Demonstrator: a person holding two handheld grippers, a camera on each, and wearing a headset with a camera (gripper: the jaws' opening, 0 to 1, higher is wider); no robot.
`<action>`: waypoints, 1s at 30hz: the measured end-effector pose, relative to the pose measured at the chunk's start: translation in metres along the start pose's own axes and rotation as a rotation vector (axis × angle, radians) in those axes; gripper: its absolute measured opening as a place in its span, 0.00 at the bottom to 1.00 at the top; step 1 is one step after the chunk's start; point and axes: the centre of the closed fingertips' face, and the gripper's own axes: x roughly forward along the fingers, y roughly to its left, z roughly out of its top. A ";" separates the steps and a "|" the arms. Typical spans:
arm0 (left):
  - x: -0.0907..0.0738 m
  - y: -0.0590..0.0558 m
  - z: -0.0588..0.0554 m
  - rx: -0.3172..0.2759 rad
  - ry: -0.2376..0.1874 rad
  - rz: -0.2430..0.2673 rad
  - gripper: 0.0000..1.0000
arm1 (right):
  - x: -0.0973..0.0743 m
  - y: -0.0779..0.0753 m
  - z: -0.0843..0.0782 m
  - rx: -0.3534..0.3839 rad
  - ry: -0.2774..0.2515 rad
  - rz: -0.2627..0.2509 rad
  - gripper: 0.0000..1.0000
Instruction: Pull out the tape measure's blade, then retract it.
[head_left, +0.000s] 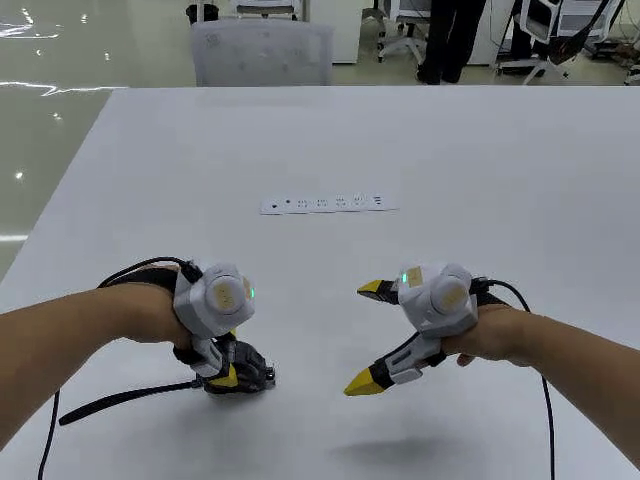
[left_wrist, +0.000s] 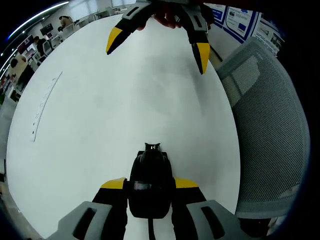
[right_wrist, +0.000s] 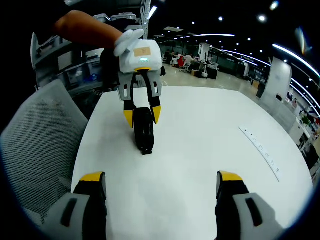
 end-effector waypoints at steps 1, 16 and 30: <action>0.000 0.000 0.000 -0.004 -0.001 0.001 0.31 | 0.004 0.003 0.002 -0.001 0.000 0.012 0.90; 0.001 -0.001 -0.001 -0.002 -0.011 0.014 0.30 | 0.048 0.013 0.024 -0.017 0.010 0.085 0.77; 0.002 -0.002 -0.002 0.018 0.017 0.017 0.30 | 0.071 0.020 0.024 -0.048 0.034 0.108 0.69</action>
